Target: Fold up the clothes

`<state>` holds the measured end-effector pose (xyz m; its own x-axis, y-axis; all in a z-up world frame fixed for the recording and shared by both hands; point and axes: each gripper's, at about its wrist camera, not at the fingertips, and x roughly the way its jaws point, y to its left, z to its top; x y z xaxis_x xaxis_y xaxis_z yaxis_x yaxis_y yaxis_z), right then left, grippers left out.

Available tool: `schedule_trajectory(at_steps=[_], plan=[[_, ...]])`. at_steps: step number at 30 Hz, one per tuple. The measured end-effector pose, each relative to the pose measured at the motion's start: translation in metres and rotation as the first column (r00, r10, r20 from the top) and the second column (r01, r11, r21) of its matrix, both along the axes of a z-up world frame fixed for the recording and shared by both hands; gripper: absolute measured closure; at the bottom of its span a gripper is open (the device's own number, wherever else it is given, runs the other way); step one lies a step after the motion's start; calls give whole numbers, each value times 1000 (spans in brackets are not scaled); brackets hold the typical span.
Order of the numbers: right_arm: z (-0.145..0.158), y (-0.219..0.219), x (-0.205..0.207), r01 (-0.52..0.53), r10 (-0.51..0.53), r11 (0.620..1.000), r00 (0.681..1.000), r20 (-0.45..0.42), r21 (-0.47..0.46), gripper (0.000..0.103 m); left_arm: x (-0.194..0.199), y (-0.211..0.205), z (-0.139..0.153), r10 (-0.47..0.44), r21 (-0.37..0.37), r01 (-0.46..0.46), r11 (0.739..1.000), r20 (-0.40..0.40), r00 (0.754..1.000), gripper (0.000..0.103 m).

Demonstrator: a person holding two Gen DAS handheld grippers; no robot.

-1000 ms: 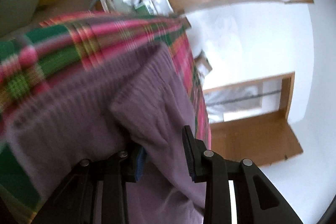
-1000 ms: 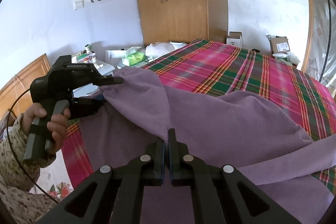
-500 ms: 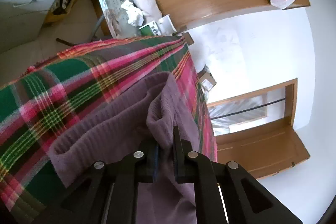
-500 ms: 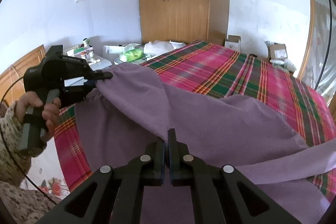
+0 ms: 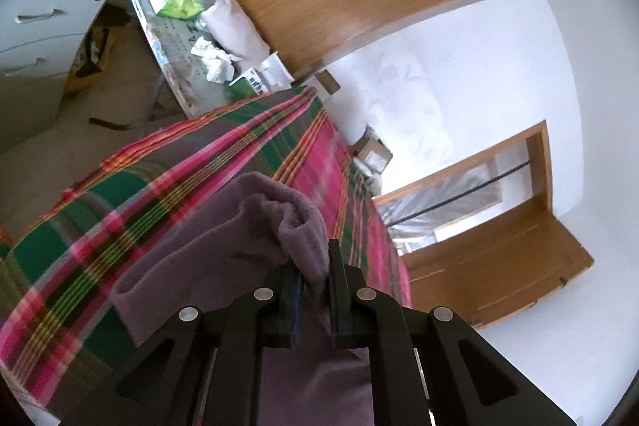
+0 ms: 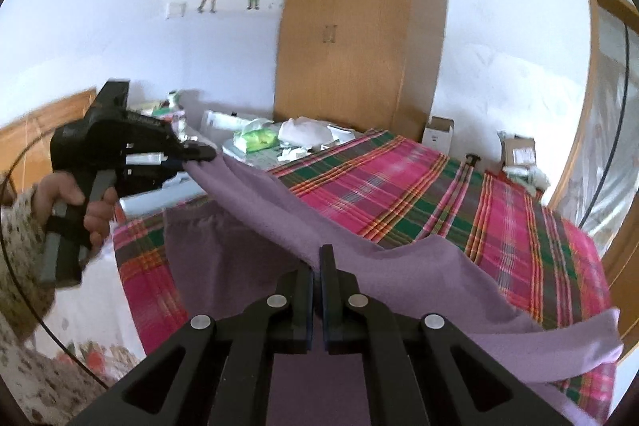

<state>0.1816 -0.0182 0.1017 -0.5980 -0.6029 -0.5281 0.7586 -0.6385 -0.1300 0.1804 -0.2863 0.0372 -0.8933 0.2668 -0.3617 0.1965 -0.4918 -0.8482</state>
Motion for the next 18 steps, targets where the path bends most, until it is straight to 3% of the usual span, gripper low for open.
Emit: schedule_trajectory(at_steps=[4,11,18], plan=[[-17,-4,8,-13,12,998,1000,21,56,100,8,1,-10,-2,-44,4,999,45,999,93],[-49,-7,7,-30,17,994,993,114,109,100,8,-5,-43,-4,-32,9,999,146,989,93],[-73,-11,5,-75,43,985,979,199,155,100,10,-8,-52,5,-35,2,999,187,982,93]])
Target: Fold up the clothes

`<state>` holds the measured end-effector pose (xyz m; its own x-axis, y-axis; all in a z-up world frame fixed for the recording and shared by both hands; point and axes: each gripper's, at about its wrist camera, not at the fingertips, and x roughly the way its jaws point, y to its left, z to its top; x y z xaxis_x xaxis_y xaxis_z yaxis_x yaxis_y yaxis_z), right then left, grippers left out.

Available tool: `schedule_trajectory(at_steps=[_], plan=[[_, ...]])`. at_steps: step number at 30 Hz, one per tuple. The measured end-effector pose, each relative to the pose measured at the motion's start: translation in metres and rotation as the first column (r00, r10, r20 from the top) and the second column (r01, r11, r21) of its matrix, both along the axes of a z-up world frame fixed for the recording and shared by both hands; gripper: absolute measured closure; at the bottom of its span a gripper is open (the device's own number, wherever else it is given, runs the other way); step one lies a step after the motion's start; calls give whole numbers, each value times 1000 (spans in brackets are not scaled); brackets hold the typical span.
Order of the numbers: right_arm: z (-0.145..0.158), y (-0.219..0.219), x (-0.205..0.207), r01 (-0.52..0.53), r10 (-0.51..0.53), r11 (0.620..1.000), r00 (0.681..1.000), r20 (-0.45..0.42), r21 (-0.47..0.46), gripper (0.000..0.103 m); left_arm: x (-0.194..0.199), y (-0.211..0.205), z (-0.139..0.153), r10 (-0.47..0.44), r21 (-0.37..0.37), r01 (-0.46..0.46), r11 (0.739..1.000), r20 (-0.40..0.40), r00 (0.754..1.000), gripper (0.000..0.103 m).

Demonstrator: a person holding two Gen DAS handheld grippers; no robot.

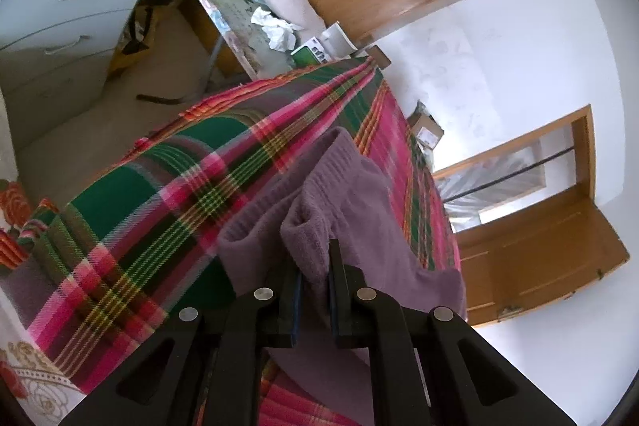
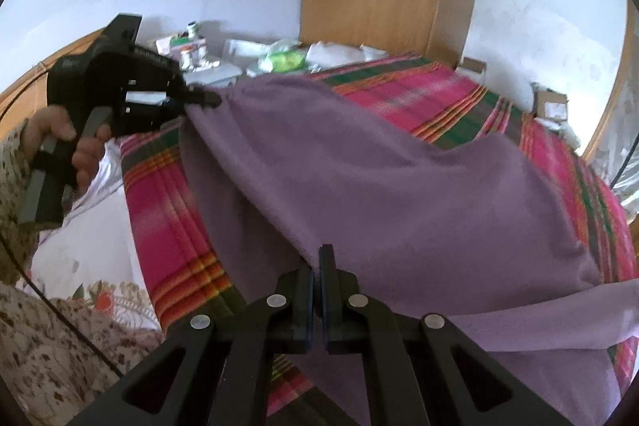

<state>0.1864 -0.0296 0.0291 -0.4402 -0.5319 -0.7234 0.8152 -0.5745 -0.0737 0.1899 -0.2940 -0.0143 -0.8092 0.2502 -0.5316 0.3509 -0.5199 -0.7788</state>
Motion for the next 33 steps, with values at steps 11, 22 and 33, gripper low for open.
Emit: schedule_trajectory(at_steps=[11,22,33], plan=[[-10,1,-4,-17,16,1000,995,98,9,94,2,-1,-5,2,-4,-2,1000,34,999,91],[-1,17,-16,12,9,996,970,241,-85,87,7,4,-1,-2,-46,4,999,63,998,89],[14,59,-20,108,-45,971,958,283,-213,87,17,4,7,42,-77,-36,996,71,997,87]])
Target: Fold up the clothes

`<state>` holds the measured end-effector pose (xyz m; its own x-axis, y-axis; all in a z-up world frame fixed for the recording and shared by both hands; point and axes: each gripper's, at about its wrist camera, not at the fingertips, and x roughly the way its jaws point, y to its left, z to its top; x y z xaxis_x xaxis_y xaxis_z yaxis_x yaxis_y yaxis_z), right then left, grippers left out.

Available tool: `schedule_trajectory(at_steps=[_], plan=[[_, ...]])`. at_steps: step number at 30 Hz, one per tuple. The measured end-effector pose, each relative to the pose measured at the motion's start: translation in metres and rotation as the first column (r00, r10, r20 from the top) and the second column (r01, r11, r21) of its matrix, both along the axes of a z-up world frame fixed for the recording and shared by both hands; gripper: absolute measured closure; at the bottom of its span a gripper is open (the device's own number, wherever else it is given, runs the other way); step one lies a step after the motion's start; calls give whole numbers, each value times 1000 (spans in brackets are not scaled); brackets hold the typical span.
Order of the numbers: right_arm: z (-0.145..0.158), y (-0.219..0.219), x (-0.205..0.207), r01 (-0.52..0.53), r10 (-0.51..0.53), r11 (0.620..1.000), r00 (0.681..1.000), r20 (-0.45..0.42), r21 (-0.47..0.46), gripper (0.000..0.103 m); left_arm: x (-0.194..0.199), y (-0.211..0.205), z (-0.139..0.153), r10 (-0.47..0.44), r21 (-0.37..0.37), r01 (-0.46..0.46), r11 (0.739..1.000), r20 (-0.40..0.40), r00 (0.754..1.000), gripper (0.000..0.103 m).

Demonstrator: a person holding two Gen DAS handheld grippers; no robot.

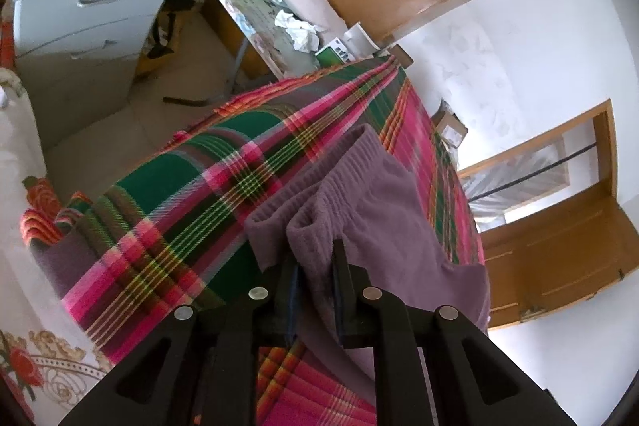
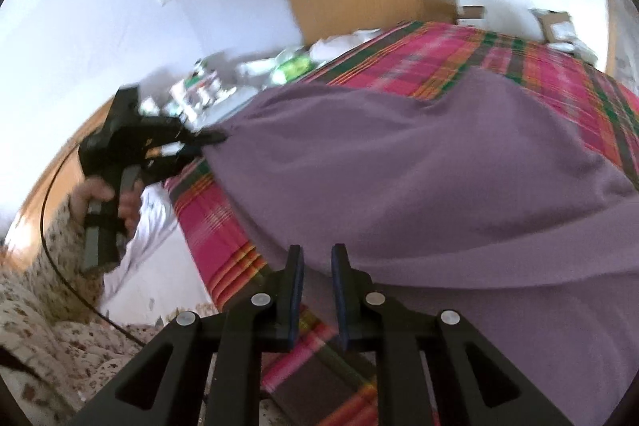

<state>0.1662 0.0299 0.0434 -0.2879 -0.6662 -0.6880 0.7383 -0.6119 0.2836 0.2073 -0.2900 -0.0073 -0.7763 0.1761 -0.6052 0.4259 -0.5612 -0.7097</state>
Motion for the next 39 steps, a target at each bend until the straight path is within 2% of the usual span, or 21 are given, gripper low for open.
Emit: schedule_trajectory(at_steps=[4,6,10,14,18,21,23,24,27,30,32,33,34,36,39], plan=[[4,37,-11,130,-130,991,992,-3,-27,87,7,-3,7,20,-17,-20,1000,-7,1000,87],[5,59,-16,202,-202,979,979,0,-35,87,11,-2,13,38,-56,-38,998,-8,999,85],[8,104,-19,342,-343,939,939,-10,-25,87,21,1,28,72,-149,-75,986,-28,997,85],[14,147,-21,471,-471,882,882,-20,-26,87,21,10,39,40,-187,-50,981,-54,998,86],[23,176,-25,564,-567,824,823,-34,-57,87,5,36,48,-74,-210,53,976,-95,993,85],[29,184,-37,606,-610,792,791,-54,-67,87,-15,67,52,-215,-227,184,956,-121,969,85],[30,186,-51,625,-628,778,777,-46,-67,87,-31,89,54,-315,-234,282,931,-121,941,85],[30,187,-58,635,-638,770,769,-41,-67,87,-39,102,54,-366,-248,331,911,-114,923,82],[28,188,-81,656,-658,753,753,-31,-48,87,-60,142,54,-508,-292,468,834,-74,858,81],[21,185,-106,669,-669,743,743,-23,-6,87,-73,176,53,-612,-346,566,749,-31,790,81],[16,185,-122,675,-675,738,738,-1,9,81,-81,198,52,-674,-379,624,684,1,739,81],[14,184,-131,676,-677,736,736,15,16,72,-85,208,51,-704,-391,652,649,13,710,81],[12,184,-137,678,-679,734,734,23,22,64,-87,215,50,-726,-395,672,627,17,687,81],[9,182,-152,679,-680,733,732,38,36,57,-89,226,46,-756,-398,699,594,23,655,79],[3,178,-173,694,-699,715,713,54,79,55,-98,237,38,-776,-391,726,566,46,629,78]])
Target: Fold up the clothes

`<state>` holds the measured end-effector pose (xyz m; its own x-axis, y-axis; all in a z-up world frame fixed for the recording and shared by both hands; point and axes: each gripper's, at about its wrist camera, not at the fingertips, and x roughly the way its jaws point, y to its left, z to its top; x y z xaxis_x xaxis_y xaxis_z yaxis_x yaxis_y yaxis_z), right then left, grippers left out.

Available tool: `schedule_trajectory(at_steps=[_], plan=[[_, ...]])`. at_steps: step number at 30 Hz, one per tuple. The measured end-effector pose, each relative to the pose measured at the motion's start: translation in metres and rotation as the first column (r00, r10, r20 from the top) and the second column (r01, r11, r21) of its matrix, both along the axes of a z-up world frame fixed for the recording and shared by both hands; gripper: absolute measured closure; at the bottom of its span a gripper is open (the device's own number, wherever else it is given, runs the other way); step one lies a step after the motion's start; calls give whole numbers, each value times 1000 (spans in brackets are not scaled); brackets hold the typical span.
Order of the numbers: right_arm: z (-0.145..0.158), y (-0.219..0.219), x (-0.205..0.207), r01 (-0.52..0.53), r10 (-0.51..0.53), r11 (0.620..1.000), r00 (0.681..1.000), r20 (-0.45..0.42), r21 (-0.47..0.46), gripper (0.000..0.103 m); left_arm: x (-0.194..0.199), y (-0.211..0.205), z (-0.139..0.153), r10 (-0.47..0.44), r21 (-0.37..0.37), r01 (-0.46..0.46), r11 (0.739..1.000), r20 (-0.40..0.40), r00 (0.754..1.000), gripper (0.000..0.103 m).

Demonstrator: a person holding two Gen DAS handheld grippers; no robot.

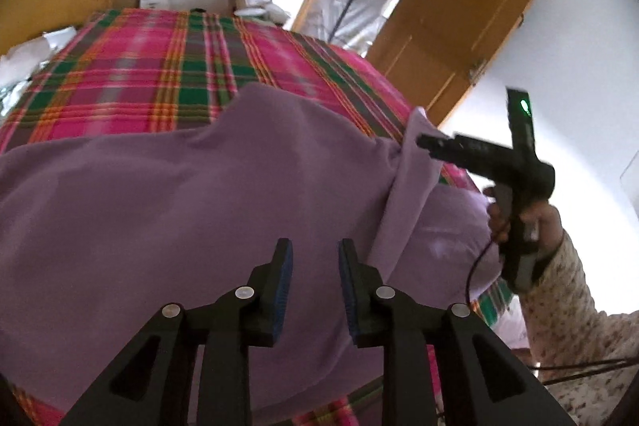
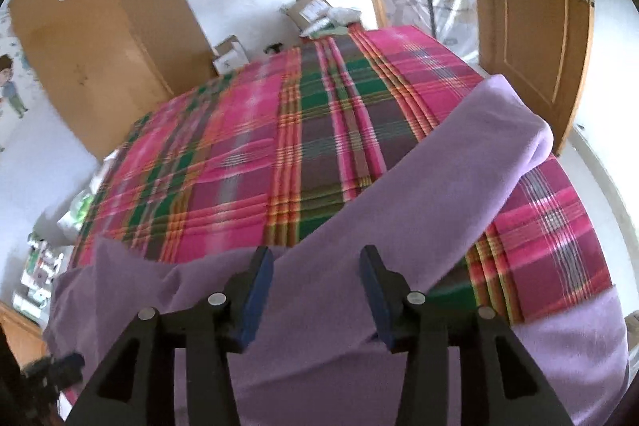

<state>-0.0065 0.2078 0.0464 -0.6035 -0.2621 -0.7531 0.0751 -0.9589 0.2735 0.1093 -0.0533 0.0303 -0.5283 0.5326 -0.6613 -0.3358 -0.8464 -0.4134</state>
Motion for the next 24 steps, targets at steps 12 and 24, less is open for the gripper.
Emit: schedule_trajectory(at_steps=[12,24], plan=[[-18,-8,-51,106,-112,993,985,128,50,59,5,26,-15,-110,-52,112,992,43,993,78],[-10,10,-17,116,-122,989,990,68,87,99,12,43,-14,-154,-91,156,984,29,988,78]])
